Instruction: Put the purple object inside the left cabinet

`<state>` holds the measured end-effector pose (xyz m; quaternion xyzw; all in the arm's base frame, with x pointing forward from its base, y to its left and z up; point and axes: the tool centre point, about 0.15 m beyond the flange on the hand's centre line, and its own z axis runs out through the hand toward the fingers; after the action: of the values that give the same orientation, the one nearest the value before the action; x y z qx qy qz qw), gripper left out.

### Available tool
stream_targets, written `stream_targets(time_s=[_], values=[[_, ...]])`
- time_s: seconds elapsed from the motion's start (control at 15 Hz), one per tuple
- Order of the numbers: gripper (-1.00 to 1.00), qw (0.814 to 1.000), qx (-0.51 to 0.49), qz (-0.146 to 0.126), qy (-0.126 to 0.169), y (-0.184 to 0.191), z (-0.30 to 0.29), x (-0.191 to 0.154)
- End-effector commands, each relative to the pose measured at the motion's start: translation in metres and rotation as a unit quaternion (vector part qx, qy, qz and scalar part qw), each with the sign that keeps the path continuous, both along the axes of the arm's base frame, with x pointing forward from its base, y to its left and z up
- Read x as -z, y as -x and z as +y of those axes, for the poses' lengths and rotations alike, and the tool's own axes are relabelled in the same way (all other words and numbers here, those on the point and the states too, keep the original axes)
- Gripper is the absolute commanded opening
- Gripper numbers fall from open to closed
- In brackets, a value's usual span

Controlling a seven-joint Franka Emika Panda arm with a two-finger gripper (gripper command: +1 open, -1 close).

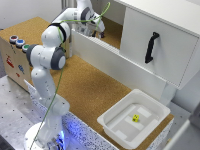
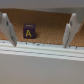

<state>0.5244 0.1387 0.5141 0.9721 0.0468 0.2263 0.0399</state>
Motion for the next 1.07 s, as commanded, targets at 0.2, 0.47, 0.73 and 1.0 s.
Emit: stream_targets(time_s=[0.2, 0.47, 0.73, 1.0], values=[[1.0, 0.998, -0.02, -0.046, -0.032, 0.015, -0.012, 0.013], [1.0, 0.998, -0.02, -0.046, -0.032, 0.015, -0.012, 0.013], [1.0, 0.999, -0.029, -0.009, -0.021, 0.012, -0.031, 0.006], [1.0, 0.997, -0.051, -0.001, -0.052, 0.045, -0.063, 0.0]])
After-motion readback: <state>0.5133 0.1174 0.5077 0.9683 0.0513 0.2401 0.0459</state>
